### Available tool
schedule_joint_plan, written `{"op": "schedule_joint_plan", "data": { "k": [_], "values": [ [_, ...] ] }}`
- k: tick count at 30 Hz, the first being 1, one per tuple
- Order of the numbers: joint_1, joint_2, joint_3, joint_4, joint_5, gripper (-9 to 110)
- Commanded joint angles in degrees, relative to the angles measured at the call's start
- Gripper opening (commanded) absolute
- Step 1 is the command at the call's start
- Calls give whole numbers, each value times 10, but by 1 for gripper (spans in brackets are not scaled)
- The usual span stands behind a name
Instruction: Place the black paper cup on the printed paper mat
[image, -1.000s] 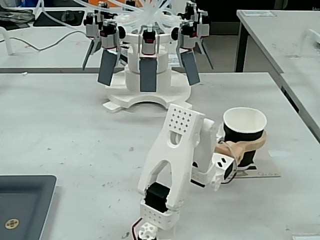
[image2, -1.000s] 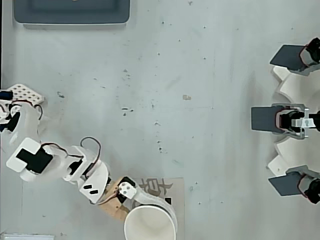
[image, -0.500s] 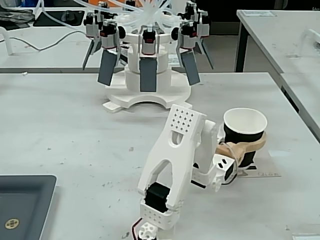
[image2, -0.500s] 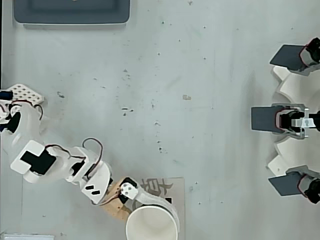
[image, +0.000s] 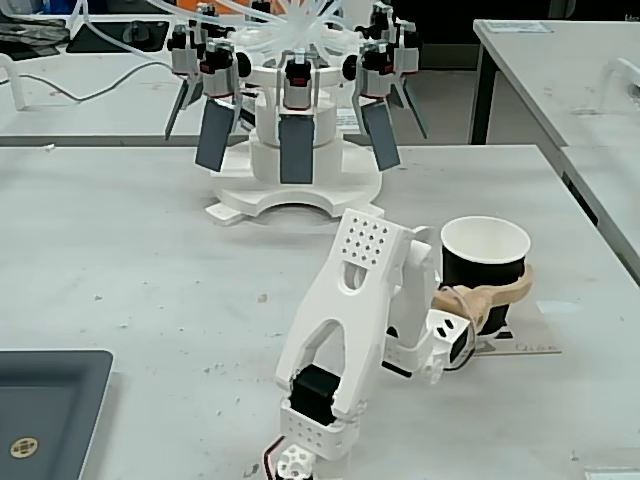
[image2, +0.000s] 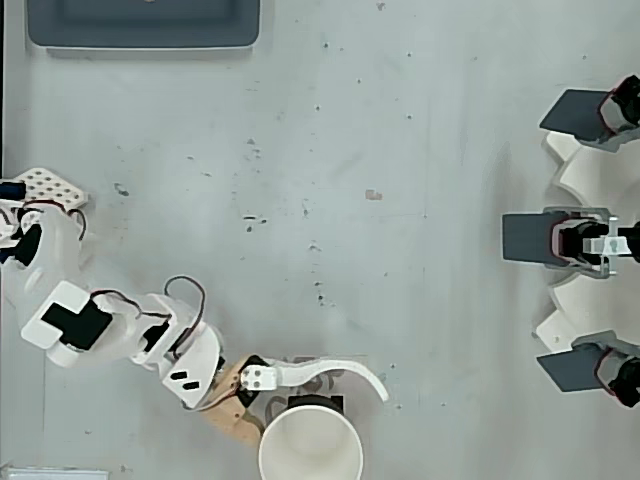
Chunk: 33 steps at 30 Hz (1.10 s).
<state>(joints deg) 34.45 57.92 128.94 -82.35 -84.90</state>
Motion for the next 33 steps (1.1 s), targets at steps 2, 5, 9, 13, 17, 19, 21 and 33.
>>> {"op": "schedule_joint_plan", "data": {
  "k": [2,5,9,13,17,19,21,33],
  "values": [
    [25,54,17,4,-15,49],
    [43,86,44,24,-21,53],
    [52,131,91,25,-22,56],
    [53,190,151,24,-23,57],
    [53,249,209,23,-22,56],
    [53,280,241,21,-21,56],
    [53,313,275,19,-19,55],
    [44,474,424,20,-15,51]
  ]
}}
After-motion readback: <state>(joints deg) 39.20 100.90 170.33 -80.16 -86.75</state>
